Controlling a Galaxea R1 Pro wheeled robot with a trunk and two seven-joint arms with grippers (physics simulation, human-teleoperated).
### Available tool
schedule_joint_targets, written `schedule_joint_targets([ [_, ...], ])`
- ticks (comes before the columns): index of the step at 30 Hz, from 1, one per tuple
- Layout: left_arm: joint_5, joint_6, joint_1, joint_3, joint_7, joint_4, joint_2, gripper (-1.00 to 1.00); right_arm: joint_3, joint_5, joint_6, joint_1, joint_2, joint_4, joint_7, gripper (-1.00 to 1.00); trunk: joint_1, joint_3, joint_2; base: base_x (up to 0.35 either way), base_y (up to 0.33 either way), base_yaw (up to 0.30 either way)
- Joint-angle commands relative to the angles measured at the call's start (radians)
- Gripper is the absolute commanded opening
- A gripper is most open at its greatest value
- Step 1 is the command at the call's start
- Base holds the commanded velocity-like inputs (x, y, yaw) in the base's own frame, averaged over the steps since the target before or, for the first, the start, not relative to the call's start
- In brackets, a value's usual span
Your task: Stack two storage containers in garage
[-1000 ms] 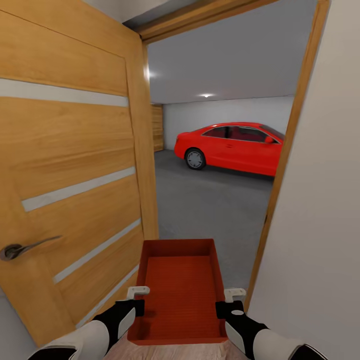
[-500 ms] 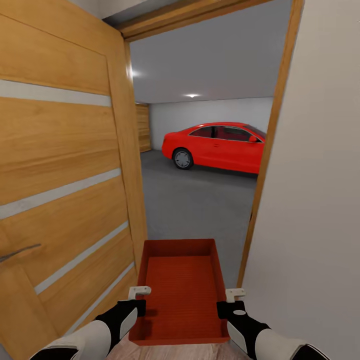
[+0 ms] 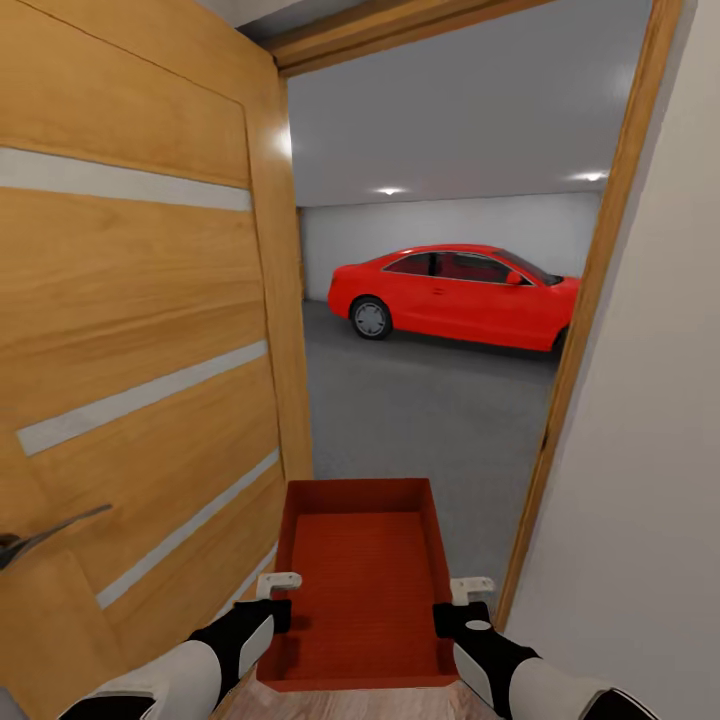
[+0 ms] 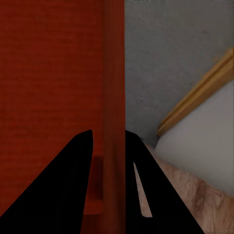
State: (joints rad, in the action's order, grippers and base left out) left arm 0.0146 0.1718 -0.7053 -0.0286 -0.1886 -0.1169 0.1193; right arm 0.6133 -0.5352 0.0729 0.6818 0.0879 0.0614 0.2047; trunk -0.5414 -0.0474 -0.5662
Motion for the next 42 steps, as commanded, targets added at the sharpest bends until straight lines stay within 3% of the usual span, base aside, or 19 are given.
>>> schedule_joint_targets([
  [1,-0.021,0.007,0.000,0.013,-0.017,-0.005,-0.015,-1.00,-0.012,-0.019,0.007,0.001,-0.002,-0.015,0.018,-1.00,-0.001,-0.002,-0.002,0.124,0.277,0.000],
  [7,-0.022,0.005,0.000,0.013,-0.017,-0.005,-0.015,-1.00,-0.012,-0.019,0.007,0.002,-0.003,-0.015,0.019,-1.00,-0.001,-0.002,-0.002,0.080,0.144,-0.068],
  [25,-0.022,0.005,0.000,0.013,-0.017,-0.005,-0.015,-1.00,-0.012,-0.020,0.007,0.002,-0.003,-0.015,0.018,-1.00,-0.001,-0.002,-0.002,0.002,0.003,-0.266],
  [42,-0.022,0.006,0.000,0.013,-0.017,-0.005,-0.015,-1.00,-0.012,-0.020,0.007,0.002,-0.001,-0.015,0.018,-1.00,-0.001,-0.002,-0.002,0.174,0.211,-0.014],
])
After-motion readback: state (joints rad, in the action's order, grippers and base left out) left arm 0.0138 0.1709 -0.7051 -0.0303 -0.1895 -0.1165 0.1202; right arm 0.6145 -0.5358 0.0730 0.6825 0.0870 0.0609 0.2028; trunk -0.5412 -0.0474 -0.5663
